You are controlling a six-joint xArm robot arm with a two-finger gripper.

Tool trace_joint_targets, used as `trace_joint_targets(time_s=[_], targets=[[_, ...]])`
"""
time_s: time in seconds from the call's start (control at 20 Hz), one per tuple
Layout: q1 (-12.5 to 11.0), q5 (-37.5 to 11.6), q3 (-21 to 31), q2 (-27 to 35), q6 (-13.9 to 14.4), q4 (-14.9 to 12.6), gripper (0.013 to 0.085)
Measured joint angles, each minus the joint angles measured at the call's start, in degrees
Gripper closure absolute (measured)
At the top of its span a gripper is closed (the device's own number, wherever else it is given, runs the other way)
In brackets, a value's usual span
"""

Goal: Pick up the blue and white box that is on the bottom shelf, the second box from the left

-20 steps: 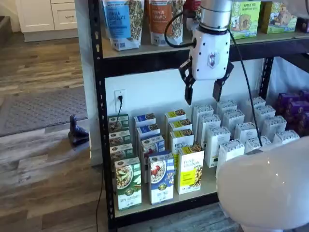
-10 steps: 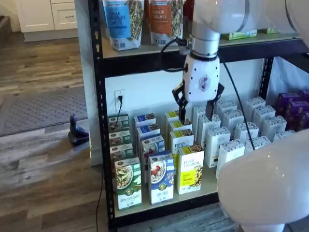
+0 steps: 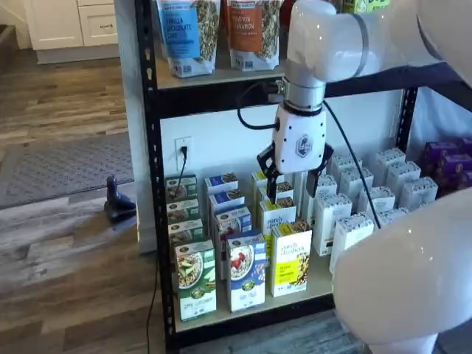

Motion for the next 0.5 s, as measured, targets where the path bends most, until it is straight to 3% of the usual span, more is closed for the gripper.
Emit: trace_joint_targets(time_s=[0.3, 0.5], targets=[[0.42, -6.28, 1.4, 3.99, 0.53, -0.53, 0.013], [0.37, -11.49, 2.69, 6.29, -0.43, 0.75, 0.013]])
